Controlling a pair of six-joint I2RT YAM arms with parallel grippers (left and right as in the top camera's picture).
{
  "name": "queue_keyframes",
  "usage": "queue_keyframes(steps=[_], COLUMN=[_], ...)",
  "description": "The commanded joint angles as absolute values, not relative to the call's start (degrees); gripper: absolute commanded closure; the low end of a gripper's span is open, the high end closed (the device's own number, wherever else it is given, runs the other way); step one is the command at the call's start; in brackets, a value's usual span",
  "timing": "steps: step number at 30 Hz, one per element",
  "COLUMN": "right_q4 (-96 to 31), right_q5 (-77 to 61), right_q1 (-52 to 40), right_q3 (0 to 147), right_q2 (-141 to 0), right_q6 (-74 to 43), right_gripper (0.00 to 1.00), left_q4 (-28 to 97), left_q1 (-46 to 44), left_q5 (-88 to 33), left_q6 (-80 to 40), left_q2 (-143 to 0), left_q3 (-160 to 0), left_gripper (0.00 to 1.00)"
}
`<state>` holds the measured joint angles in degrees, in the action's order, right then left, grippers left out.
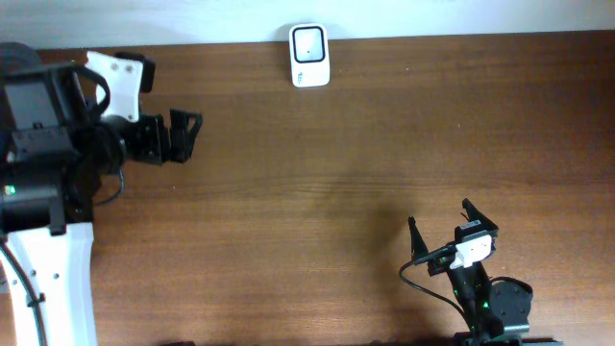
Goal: Scan the item barcode
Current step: 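Move the left gripper over the grey basket, then reach into the basket and grasp the green-lidded Knorr jar with left gripper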
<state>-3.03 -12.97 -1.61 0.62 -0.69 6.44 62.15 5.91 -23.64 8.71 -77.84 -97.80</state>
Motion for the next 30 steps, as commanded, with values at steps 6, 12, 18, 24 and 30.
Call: queue_keyframes(steps=[6, 12, 18, 24, 30], right_q4=[-3.29, -3.29, -3.27, -3.29, -3.29], right_q5=[-12.91, -12.91, -12.93, -12.91, -12.91], right_q1=[-1.87, -1.87, -1.87, -1.87, -1.87], right_q3=[0.32, 0.32, 0.32, 0.32, 0.32], right_q2=[-0.40, -0.40, -0.40, -0.40, -0.40], right_q6=[6.57, 6.57, 6.57, 6.57, 6.59], right_gripper=[0.02, 0.02, 0.02, 0.02, 0.02], left_q4=[59.48, 59.51, 65.69, 70.96, 73.97], left_q1=[12.71, 33.47, 46.52, 51.35, 52.45], left_q5=[-8.10, -2.87, -0.58, -0.54, 1.34], left_q6=[-3.92, -17.34, -23.57, -23.55, -23.49], left_q2=[-79.55, -82.08, -88.29, -96.73, -103.94], left_q3=[-105.36, -114.32, -114.32, -114.32, -114.32], left_gripper=[0.00, 0.00, 0.00, 0.00, 0.00])
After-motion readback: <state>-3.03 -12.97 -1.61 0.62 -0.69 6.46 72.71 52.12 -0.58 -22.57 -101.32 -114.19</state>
